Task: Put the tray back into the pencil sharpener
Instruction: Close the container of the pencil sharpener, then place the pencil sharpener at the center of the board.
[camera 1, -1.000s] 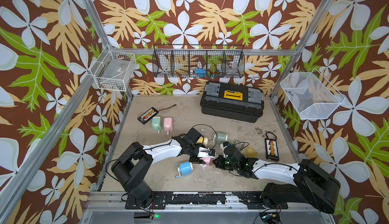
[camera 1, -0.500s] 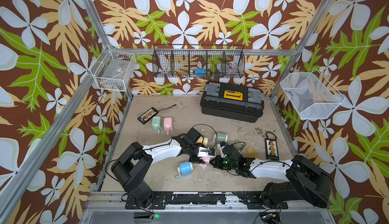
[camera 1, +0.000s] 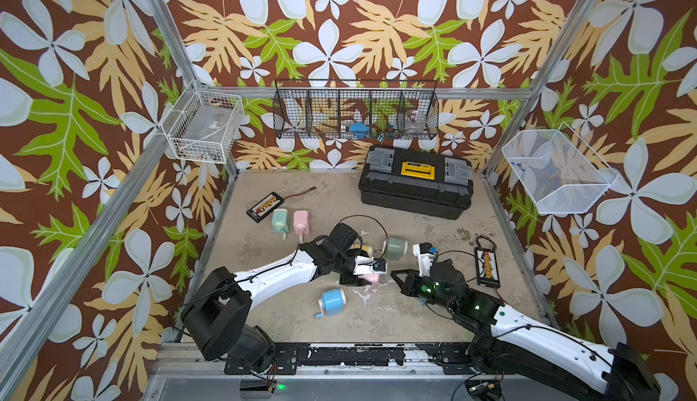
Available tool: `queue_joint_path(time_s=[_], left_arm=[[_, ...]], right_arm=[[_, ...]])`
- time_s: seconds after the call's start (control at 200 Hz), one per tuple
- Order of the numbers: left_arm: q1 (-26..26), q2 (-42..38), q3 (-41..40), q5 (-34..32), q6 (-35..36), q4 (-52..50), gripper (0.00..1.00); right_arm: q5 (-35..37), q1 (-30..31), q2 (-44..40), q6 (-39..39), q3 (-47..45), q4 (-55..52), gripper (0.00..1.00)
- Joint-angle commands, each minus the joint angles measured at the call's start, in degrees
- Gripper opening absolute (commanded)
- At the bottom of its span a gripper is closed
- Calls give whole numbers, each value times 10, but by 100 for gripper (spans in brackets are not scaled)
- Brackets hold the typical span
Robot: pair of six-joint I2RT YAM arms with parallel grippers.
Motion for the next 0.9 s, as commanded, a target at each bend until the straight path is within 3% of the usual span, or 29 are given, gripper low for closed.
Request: queue_joint_path(time_s=[0.0, 0.17, 0.305, 0.485, 0.581, 0.716, 0.896], left_arm=[[-1, -26, 7, 22, -23, -4, 1], [-1, -80, 5, 10, -74, -4, 0], [0, -117, 10, -139, -226, 52, 0], [0, -138, 27, -271, -392, 74, 0], [3, -122, 52, -350, -463, 48, 0], [22, -68, 110, -404, -528, -26, 0], [71, 17, 192, -415, -605, -103, 0]], right_arm=[[65, 0, -48, -32, 9, -64, 9], [106, 0, -104, -35, 11, -91, 9], [116, 0, -121, -30, 10, -104, 9], [116, 0, -133, -25, 6, -112, 9], [117, 0, -141, -25, 6, -119, 9], [117, 0, -156, -27, 5, -126, 9], [116, 0, -165, -28, 4, -140, 9]])
